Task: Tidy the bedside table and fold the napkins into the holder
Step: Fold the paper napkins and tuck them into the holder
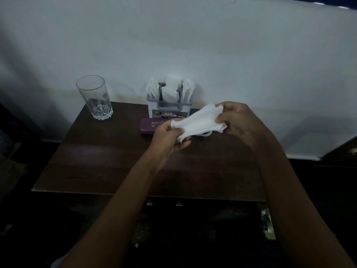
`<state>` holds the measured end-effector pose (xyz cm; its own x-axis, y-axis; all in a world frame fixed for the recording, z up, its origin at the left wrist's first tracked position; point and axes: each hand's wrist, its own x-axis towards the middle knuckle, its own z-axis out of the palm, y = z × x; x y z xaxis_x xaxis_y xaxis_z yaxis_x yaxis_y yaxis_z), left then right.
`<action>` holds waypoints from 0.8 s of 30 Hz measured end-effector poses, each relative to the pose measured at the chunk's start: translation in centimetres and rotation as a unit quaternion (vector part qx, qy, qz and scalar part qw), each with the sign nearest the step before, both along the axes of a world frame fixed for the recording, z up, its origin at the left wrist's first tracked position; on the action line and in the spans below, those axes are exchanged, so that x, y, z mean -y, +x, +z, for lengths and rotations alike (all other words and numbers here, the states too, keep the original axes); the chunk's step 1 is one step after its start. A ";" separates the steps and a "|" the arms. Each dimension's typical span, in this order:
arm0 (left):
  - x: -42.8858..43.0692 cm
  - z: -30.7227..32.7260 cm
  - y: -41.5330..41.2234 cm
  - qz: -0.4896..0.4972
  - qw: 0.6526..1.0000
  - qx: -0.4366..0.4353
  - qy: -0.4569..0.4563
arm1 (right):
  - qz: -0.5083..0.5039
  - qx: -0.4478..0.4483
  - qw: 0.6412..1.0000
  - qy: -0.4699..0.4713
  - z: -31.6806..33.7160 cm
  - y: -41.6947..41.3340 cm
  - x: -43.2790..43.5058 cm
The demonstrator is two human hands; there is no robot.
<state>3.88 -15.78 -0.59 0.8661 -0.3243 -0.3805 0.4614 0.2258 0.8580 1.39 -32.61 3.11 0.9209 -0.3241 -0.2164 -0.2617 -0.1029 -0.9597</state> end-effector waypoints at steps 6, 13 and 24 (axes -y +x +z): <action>-0.8 0.0 0.8 -0.007 0.979 -0.128 -0.157 | 0.005 0.080 0.997 -0.016 0.0 0.0 0.0; -0.3 -0.6 0.5 -0.033 0.983 -0.159 -0.088 | 0.048 0.110 0.992 -0.027 -0.4 0.2 -0.2; -0.3 -0.5 0.7 0.019 1.000 -0.016 -0.002 | 0.023 -0.030 0.999 0.031 -0.9 0.5 -1.2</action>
<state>4.54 -15.51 -1.13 0.8650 -0.2928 -0.4075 0.4802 0.2475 0.8415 1.87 -31.40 2.24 0.9193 -0.2659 -0.2902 -0.3155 -0.0568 -0.9472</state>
